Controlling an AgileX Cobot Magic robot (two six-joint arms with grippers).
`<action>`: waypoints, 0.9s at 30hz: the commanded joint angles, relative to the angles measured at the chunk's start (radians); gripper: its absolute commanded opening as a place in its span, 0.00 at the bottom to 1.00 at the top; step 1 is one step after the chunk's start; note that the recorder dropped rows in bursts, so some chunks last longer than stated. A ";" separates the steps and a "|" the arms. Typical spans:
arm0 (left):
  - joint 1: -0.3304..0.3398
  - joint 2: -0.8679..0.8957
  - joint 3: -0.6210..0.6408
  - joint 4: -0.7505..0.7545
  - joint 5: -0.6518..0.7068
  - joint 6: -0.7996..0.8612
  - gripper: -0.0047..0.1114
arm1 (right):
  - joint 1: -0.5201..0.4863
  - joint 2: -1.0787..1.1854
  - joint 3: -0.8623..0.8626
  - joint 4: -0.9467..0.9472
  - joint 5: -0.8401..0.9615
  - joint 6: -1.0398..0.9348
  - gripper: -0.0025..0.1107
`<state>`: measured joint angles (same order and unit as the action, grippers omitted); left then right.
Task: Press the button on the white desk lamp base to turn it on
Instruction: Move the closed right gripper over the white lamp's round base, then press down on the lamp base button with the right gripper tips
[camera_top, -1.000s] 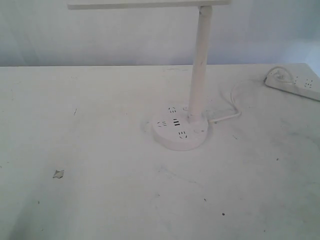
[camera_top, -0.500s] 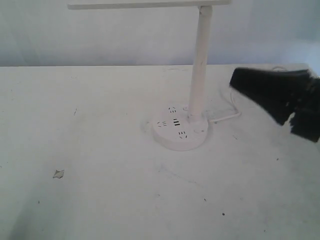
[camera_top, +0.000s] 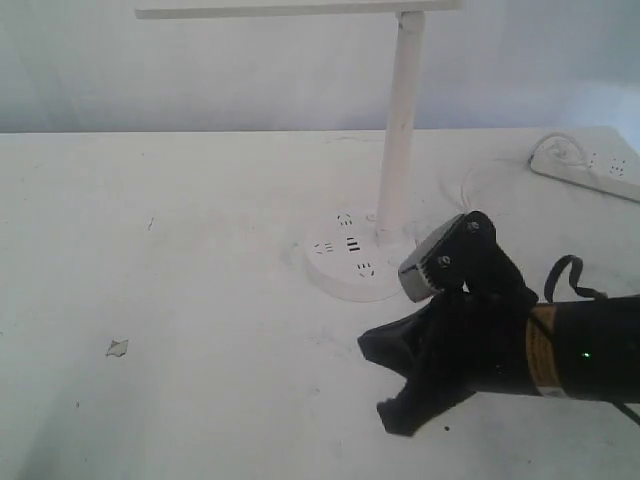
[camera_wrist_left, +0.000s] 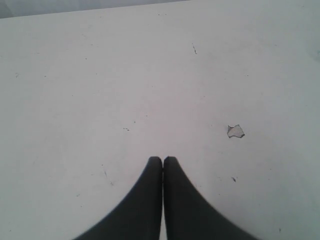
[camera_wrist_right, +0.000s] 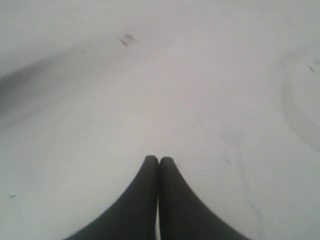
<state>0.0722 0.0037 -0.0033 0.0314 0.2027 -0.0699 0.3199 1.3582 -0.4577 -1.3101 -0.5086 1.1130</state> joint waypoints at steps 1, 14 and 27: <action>-0.005 -0.004 0.003 -0.001 -0.002 -0.001 0.04 | 0.028 0.086 -0.033 0.412 0.213 -0.099 0.02; -0.005 -0.004 0.003 -0.001 -0.002 -0.001 0.04 | 0.028 0.328 -0.237 0.828 0.156 -0.424 0.02; -0.005 -0.004 0.003 -0.001 -0.002 -0.001 0.04 | 0.005 0.419 -0.378 0.826 0.338 -0.448 0.02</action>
<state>0.0722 0.0037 -0.0033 0.0314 0.2027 -0.0699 0.3434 1.7693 -0.8190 -0.4872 -0.1881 0.6765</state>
